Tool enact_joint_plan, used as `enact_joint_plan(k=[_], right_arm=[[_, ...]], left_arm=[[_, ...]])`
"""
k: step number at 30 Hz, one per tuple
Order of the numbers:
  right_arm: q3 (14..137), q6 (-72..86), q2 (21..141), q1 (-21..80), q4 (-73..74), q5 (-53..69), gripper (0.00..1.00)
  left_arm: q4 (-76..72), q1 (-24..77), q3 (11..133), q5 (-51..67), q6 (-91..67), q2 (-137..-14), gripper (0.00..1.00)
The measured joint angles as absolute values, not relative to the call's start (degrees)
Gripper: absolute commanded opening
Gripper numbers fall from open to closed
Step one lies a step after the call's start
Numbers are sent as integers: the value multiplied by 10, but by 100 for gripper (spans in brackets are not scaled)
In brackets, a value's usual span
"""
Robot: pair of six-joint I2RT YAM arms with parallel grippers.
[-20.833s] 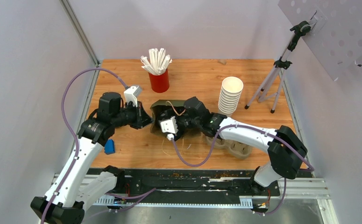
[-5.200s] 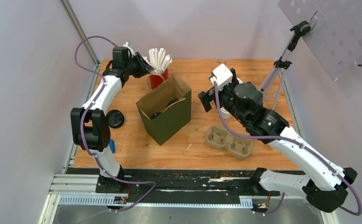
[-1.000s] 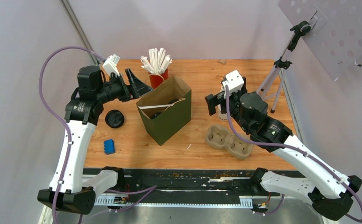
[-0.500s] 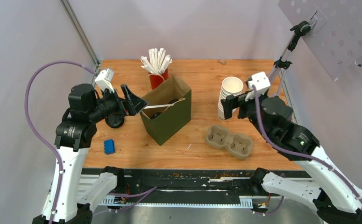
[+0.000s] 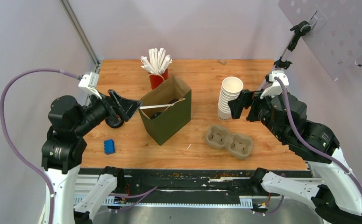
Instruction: Pack the takeout coffee
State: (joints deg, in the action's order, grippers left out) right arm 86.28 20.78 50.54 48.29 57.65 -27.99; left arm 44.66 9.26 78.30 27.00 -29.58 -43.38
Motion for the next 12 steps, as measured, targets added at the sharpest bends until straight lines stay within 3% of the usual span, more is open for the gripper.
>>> enact_joint_plan(k=[12], right_arm=[[839, 226, 495, 483, 571, -243, 100]], left_arm=[[456, 93, 749, 248, -285, -385, 100]])
